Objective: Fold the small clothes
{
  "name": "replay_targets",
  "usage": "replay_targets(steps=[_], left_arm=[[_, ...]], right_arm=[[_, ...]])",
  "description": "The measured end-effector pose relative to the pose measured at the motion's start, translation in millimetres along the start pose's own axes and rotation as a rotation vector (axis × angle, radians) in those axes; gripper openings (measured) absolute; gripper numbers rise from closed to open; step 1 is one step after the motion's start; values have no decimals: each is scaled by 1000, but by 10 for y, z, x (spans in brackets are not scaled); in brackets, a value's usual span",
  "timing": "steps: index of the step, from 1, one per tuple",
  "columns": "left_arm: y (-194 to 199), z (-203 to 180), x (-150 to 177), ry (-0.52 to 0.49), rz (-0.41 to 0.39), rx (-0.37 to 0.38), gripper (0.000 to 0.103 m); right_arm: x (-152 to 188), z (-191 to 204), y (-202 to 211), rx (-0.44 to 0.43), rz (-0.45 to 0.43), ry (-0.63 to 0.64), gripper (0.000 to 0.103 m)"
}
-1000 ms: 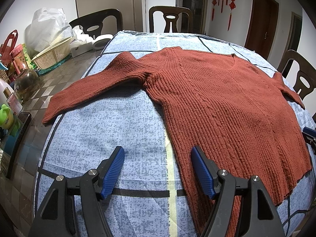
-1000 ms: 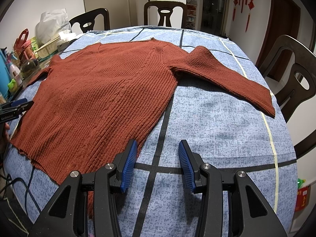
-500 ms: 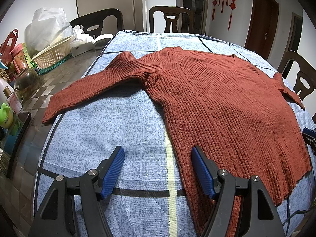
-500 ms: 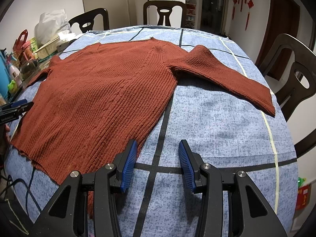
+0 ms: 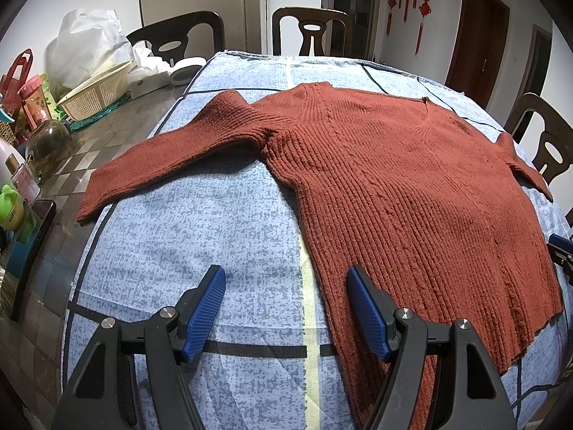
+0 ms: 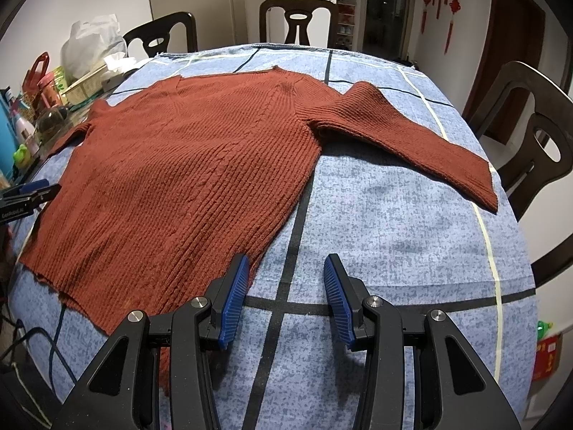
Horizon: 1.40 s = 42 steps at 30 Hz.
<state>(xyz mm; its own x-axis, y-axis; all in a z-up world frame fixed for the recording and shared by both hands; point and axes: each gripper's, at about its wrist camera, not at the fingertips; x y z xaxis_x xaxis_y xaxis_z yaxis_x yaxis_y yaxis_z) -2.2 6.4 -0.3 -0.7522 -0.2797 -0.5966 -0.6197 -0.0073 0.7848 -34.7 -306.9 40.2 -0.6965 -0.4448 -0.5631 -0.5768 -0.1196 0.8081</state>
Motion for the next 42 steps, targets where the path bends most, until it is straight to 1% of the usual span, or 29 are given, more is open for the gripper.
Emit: replay_targets(steps=[4, 8, 12, 18, 20, 22, 25, 26, 29, 32, 34, 37, 38, 39, 40, 41, 42], left_arm=[[11, 13, -66, 11, 19, 12, 71], [81, 61, -156, 15, -30, -9, 71], [108, 251, -323, 53, -55, -26, 71], [-16, 839, -620, 210, -84, -88, 71], [-101, 1052, -681, 277, -68, -101, 71], [-184, 1230, -701, 350, -36, -87, 69], [-269, 1399, -681, 432, 5, -30, 68], [-257, 1400, -678, 432, -9, -26, 68], [-320, 1436, -738, 460, -7, -7, 68], [-386, 1448, -807, 477, -15, -3, 68], [-411, 1445, -833, 475, -27, -14, 68], [-458, 1437, -895, 460, -43, -62, 56], [-475, 1435, -916, 460, -46, -83, 49], [-471, 1453, -925, 464, -48, -91, 40], [-491, 1462, -950, 466, -45, -87, 34], [-522, 1474, -985, 465, -43, -91, 23], [-540, 1476, -1013, 461, -45, -99, 15]], right_arm=[[-88, 20, 64, 12, -10, 14, 45], [-235, 54, 109, -2, -41, 26, 45], [-381, 137, 86, -23, -73, 51, 45], [-625, 335, -65, -62, -96, 101, 45], [-686, 395, -120, -75, -96, 117, 45], [-743, 435, -170, -89, -97, 129, 45], [-800, 470, -237, -102, -95, 138, 45], [-830, 476, -265, -103, -92, 142, 45], [-888, 497, -325, -107, -85, 155, 45], [-956, 519, -366, -108, -84, 163, 45], [-987, 524, -377, -109, -84, 164, 45], [-1016, 532, -394, -108, -83, 171, 45], [-1025, 534, -401, -109, -83, 173, 45], [-1027, 534, -405, -109, -83, 174, 45], [-1031, 534, -411, -110, -83, 175, 45], [-1036, 533, -415, -110, -83, 174, 45], [-1033, 529, -413, -112, -84, 172, 45]])
Point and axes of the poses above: each gripper's, at about its wrist camera, not at the fingertips, and y roughly against the way its jaws point, z to its left, x to its underside, and after that the axes turned 14 degrees about y, right-handed
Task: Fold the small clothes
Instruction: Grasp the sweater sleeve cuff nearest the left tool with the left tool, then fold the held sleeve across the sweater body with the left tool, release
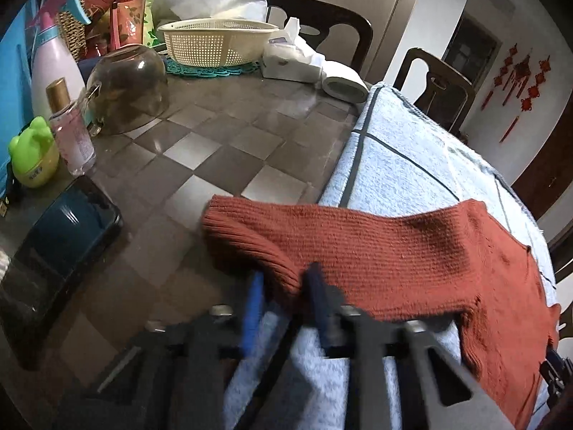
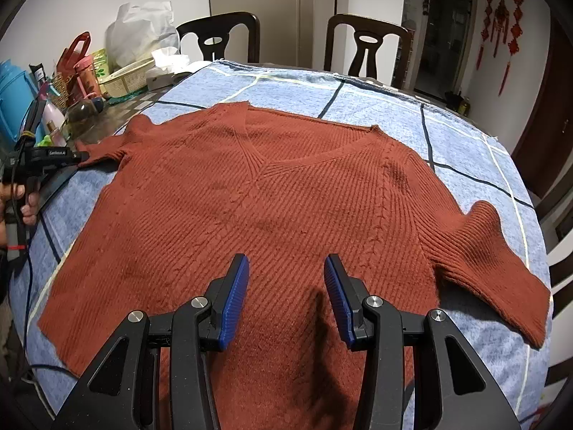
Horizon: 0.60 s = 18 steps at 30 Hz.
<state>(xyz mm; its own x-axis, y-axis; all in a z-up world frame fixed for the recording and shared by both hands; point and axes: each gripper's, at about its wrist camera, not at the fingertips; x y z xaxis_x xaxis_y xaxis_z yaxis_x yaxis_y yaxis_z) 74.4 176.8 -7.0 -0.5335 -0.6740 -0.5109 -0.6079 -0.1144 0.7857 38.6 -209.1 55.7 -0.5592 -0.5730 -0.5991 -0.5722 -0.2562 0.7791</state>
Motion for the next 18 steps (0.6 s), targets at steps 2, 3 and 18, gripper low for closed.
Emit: replay_targets(steps=[2, 3, 18], left_arm=[[23, -41, -37, -12, -17, -5, 10], [63, -80, -54, -24, -34, -1, 10], [696, -1852, 301, -403, -53, 410, 10]], right_arm=[[-2, -7, 15, -1, -6, -2, 45], [-5, -10, 22, 0, -7, -3, 45], [150, -214, 244, 18, -35, -99, 45]])
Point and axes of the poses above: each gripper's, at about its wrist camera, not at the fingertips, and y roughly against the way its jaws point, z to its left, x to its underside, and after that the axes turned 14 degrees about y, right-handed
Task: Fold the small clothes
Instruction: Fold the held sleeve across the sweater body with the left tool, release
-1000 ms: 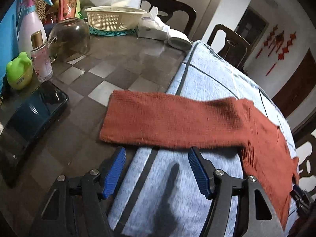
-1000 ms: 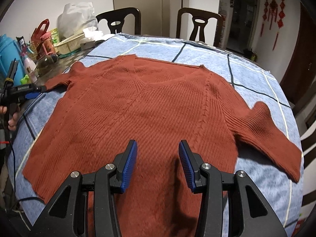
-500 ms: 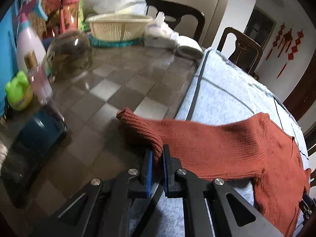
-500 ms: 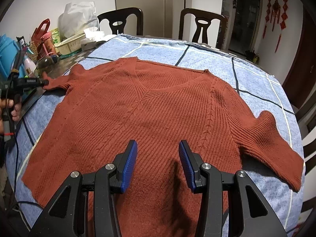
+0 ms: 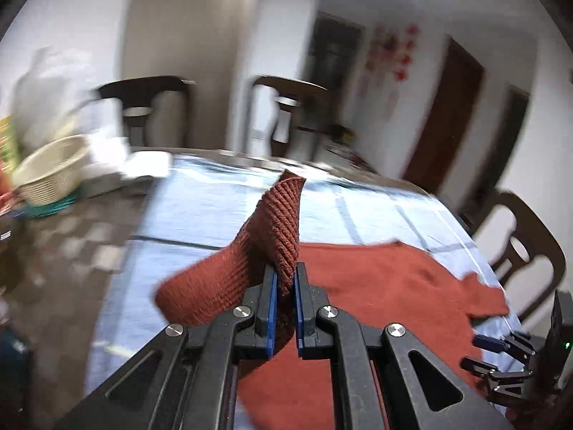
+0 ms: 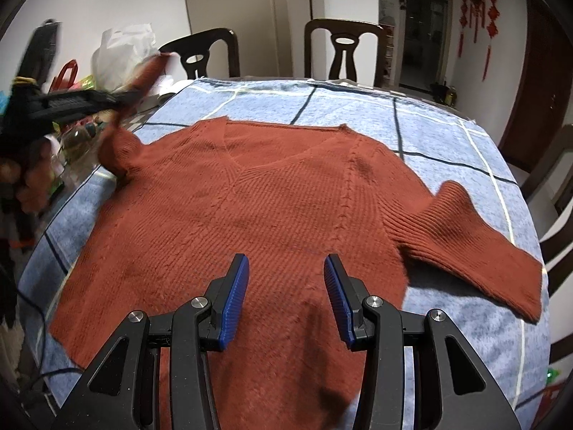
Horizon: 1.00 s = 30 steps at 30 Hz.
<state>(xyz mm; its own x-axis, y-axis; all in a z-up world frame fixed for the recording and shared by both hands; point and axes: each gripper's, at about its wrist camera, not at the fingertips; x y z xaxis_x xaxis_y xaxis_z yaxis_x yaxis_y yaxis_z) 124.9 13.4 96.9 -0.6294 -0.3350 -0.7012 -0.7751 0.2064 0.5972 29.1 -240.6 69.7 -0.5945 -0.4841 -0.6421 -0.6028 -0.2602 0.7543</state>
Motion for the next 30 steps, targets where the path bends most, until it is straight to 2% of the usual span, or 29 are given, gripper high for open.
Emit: replay_targets(steps=[5, 8, 10, 13, 14, 17, 20, 22, 23, 25, 26, 27, 30], left_arm=[[-655, -414, 341, -52, 177, 92, 10], [-886, -551, 570, -79, 289, 131, 13], [-840, -565, 599, -78, 318, 182, 19], [-420, -524, 556, -72, 265, 260, 24], [-291, -465, 490, -72, 233, 258, 26], [-28, -206, 322, -68, 140, 175, 27], [14, 115, 259, -64, 102, 45, 27], [-60, 302, 248, -48, 115, -3, 27], [-89, 380, 265, -39, 120, -24, 27], [-157, 483, 316, -20, 146, -35, 27], [-184, 521, 340, -14, 157, -31, 27], [-211, 531, 370, -11, 165, -31, 27], [-278, 501, 438, -24, 183, -18, 27]], right_arm=[[55, -76, 28, -15, 6, -37, 45], [54, -98, 37, -33, 8, -52, 45], [11, -101, 54, -59, -2, -63, 45], [-114, -76, 54, -108, -22, -75, 45], [-148, -63, 42, -123, -25, -79, 45], [-330, -39, -153, -183, -21, -97, 45], [-496, -59, -501, -203, 36, -132, 45], [-562, -93, -723, -213, 70, -159, 44], [-569, -102, -817, -209, 91, -171, 41], [-589, -110, -1022, -231, 136, -187, 24], [-600, -105, -1060, -214, 143, -179, 9], [-628, -103, -1053, -218, 135, -171, 5], [-723, -174, -883, -212, 69, -173, 5]])
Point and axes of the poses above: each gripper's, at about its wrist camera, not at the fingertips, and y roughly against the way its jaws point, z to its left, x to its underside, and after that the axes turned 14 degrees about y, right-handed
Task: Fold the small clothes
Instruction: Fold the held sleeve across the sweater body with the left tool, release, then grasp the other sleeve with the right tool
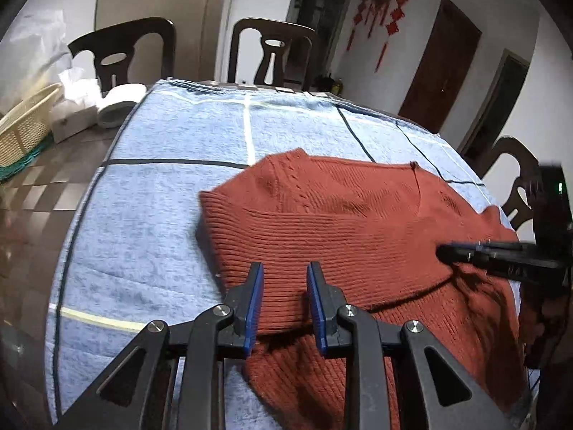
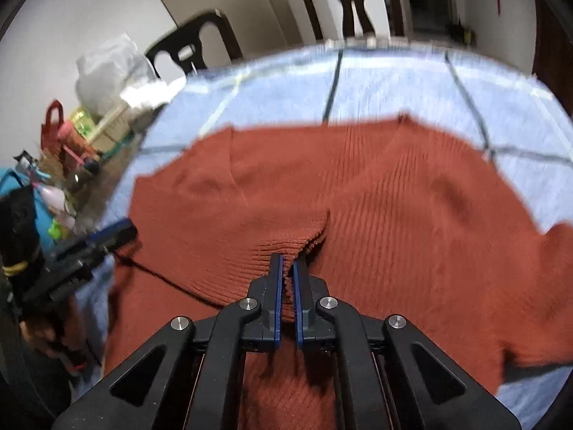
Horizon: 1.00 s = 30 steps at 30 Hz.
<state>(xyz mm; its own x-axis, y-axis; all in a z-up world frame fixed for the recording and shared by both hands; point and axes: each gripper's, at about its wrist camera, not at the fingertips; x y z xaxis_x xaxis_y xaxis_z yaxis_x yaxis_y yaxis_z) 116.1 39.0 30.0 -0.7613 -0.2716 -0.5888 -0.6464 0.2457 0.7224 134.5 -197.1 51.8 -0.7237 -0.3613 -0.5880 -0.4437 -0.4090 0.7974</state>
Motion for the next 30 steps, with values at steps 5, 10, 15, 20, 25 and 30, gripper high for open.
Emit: replay_targets(steps=[5, 10, 15, 20, 25, 30], left_arm=[[-51, -70, -8, -25, -24, -15, 27], [-108, -56, 34, -21, 7, -37, 27], [-136, -96, 101, -70, 45, -97, 27], [92, -119, 153, -61, 28, -77, 27], [279, -256, 254, -83, -13, -63, 27], [216, -415, 341, -121, -14, -37, 27]], right_arm=[[27, -190, -114, 43, 20, -10, 5], [85, -138, 34, 52, -27, -9, 15], [171, -175, 10, 63, 18, -4, 18], [493, -376, 604, 90, -74, -63, 35], [1045, -960, 983, 145, -92, -303, 38], [1441, -1545, 1255, 185, -145, -571, 39]])
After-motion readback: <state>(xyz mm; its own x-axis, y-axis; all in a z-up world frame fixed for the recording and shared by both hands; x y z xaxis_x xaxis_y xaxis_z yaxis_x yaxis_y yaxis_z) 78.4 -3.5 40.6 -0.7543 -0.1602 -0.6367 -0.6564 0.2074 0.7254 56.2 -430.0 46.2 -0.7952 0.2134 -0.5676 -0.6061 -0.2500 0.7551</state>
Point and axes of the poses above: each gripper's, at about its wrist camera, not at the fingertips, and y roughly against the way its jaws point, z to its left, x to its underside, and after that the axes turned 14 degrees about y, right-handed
